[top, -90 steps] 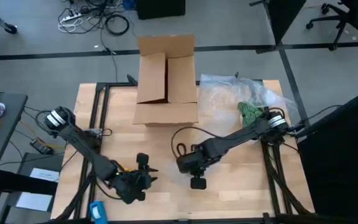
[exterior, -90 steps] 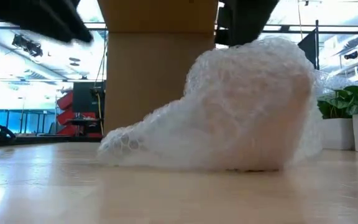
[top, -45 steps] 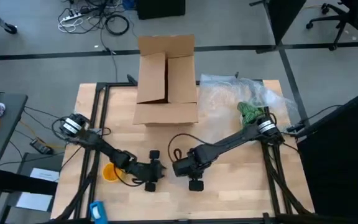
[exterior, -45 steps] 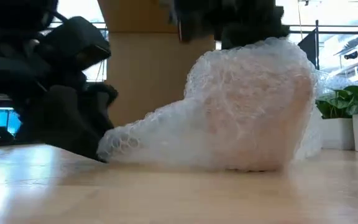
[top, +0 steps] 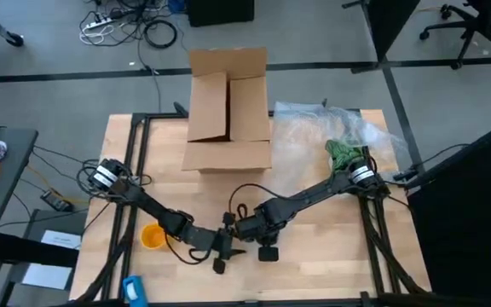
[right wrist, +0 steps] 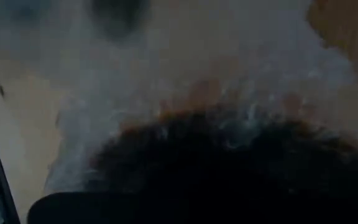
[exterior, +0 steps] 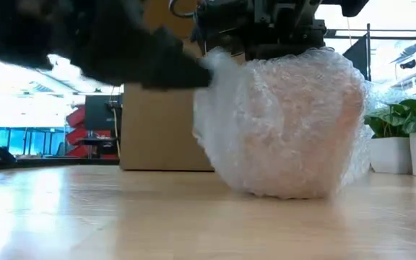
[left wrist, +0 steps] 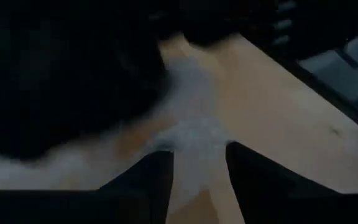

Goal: Wrap mug
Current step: Wrap the orange cup with the bubble wrap

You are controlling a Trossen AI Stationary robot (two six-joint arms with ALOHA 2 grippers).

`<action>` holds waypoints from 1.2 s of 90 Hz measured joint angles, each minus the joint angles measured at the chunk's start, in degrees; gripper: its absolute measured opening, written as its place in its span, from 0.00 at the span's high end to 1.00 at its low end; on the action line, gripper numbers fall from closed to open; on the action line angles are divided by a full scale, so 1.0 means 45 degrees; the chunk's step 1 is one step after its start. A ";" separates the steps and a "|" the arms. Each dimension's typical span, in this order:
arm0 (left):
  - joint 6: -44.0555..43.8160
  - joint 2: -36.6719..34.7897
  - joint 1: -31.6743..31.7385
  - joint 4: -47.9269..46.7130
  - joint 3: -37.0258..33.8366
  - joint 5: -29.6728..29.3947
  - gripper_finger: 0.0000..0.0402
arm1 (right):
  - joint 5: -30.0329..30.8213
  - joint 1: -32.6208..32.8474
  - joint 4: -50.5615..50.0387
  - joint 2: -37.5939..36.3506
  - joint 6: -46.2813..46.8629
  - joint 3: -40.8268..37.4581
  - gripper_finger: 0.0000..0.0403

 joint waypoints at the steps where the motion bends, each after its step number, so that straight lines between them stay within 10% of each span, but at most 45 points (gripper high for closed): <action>1: 0.0029 0.0021 0.0023 0.0103 0.0029 -0.0089 0.67 | 0.0007 0.0000 0.0006 0.0000 -0.0003 0.0000 1.00; 78: 0.1590 -0.0699 -0.0072 0.1408 0.0122 -0.0420 0.67 | 0.1384 0.0348 -0.0791 -0.1749 0.1006 -0.0058 1.00; 108: 0.1135 -0.0316 -0.0064 0.1373 0.0083 0.0537 0.67 | 0.1433 0.0695 0.3535 -0.1715 0.0866 -0.1786 1.00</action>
